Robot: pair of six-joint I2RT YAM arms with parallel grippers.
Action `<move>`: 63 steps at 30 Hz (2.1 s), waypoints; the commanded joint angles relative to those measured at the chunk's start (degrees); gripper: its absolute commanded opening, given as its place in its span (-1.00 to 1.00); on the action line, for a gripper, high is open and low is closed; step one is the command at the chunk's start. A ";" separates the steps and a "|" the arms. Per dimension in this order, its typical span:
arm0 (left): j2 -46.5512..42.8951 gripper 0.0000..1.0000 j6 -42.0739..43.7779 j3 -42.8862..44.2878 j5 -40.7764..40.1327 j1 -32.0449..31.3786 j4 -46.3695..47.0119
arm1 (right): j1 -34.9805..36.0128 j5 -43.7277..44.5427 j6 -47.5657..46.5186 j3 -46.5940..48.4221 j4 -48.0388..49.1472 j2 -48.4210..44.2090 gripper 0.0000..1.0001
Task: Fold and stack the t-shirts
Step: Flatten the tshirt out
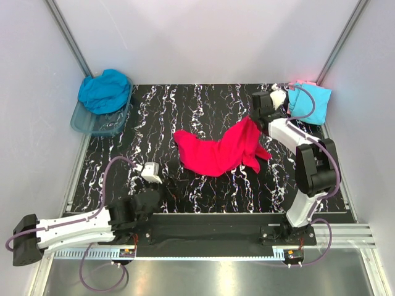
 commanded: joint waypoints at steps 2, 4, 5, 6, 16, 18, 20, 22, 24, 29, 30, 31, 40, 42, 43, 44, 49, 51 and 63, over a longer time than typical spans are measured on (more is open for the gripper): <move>4.06 0.97 -1.88 0.64 -3.39 -0.75 1.17 | 0.27 -6.25 -5.04 8.33 9.46 1.80 -1.00; 5.83 0.97 -1.62 1.52 -3.39 -1.19 1.88 | 0.27 -12.49 -5.13 10.01 12.54 3.29 -1.00; 7.40 0.97 -1.53 1.79 -3.47 -1.71 2.49 | 0.36 -14.51 -5.22 11.49 13.00 3.91 -1.00; 8.11 0.97 -1.53 2.14 -3.56 -1.98 2.67 | 0.44 -15.83 -5.22 12.55 12.83 4.78 -1.00; 12.86 0.97 -0.91 4.60 -7.25 -6.46 3.02 | 0.53 -10.05 -2.77 9.69 9.26 2.39 0.47; 14.00 0.97 -0.91 4.78 -7.60 -7.33 3.37 | 0.62 -8.82 -2.06 1.42 13.42 -4.05 0.46; 15.06 0.97 -0.56 5.22 -8.13 -7.78 3.46 | 1.67 -6.72 -2.14 -1.14 11.61 -11.88 0.46; 15.68 0.97 -0.65 5.39 -9.00 -8.48 3.55 | 2.29 -3.29 -1.45 -2.64 7.67 -18.54 0.43; 15.86 0.97 -0.65 4.87 -9.27 -8.66 4.16 | 2.99 -0.66 0.22 -6.15 3.96 -24.87 0.38; 14.01 0.97 -1.70 3.11 -9.71 -9.10 5.30 | 3.35 1.64 4.62 -17.64 -2.02 -33.69 0.33; 13.57 0.97 -1.79 2.59 -9.80 -9.18 5.31 | 3.35 1.38 5.23 -19.33 -2.64 -35.27 0.32; 13.22 0.97 -1.97 2.32 -9.72 -9.10 5.31 | 3.35 1.20 6.37 -21.00 -3.25 -35.81 0.31; 7.86 0.97 -1.62 0.91 -11.03 -9.27 4.08 | 3.35 -2.66 8.76 -31.91 -2.91 -32.22 0.29; 6.98 0.97 -1.70 0.65 -11.38 -9.27 3.03 | 3.43 -1.97 8.14 -33.14 -2.73 -31.51 0.27; 6.11 0.98 -1.88 0.47 -11.65 -9.19 2.85 | 3.35 -1.79 7.62 -33.32 -2.56 -31.51 0.27; 5.75 0.97 -2.05 0.30 -11.65 -9.27 2.50 | 3.43 -1.52 7.44 -33.93 -2.55 -31.51 0.26; 5.04 0.97 -1.97 -0.06 -12.09 -9.27 1.88 | 3.43 -2.84 6.56 -35.43 -0.54 -29.49 0.23; 5.13 0.97 -1.71 0.38 -12.17 -9.27 1.62 | 3.43 -3.63 6.47 -35.69 -0.01 -27.13 0.23; 4.25 0.97 -1.44 1.00 -12.26 -9.18 0.03 | 3.43 -3.37 5.33 -32.62 4.83 -17.72 0.21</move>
